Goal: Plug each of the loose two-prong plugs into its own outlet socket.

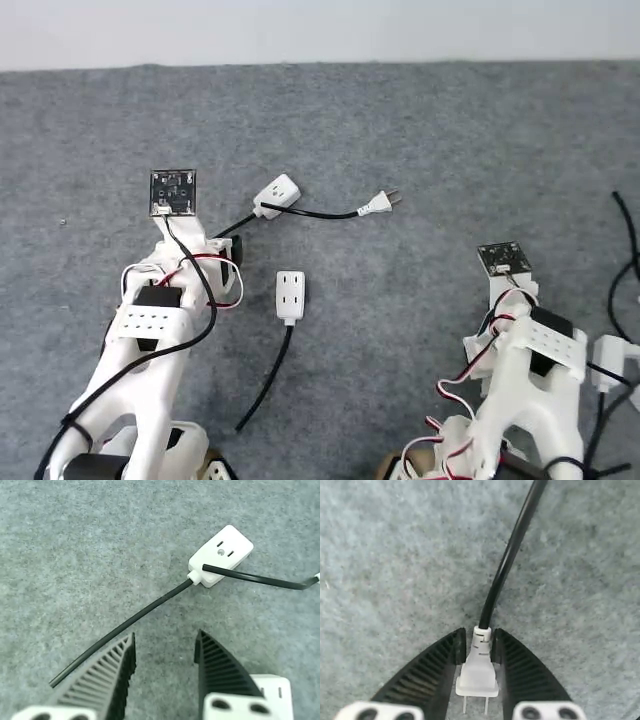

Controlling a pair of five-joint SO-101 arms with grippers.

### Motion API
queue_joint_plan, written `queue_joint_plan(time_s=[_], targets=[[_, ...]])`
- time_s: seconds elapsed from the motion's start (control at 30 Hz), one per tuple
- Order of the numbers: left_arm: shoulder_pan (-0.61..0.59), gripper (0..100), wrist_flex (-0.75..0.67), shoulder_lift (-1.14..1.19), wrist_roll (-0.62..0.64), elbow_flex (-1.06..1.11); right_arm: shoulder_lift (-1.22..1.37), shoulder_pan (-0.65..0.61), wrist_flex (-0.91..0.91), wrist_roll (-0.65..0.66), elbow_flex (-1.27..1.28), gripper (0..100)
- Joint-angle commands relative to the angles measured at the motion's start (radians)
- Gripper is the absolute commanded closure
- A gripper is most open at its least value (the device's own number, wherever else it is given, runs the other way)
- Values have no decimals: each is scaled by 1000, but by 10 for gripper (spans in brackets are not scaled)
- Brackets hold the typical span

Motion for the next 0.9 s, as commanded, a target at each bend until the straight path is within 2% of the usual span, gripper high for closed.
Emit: queue_joint_plan(time_s=[0.0, 0.43, 0.73, 0.87], targets=[[-2, 817, -25, -3, -8, -8, -19, 13, -12, -8, -3, 911], [-5, 817, -23, -3, -8, -8, -5, 8, 24, -63, 6, 911], [-5, 816, -21, -3, -8, -8, 268, 41, 76, -98, -183, 916], [-5, 816, -21, -3, -8, -8, 292, 64, 76, -97, -206, 978]])
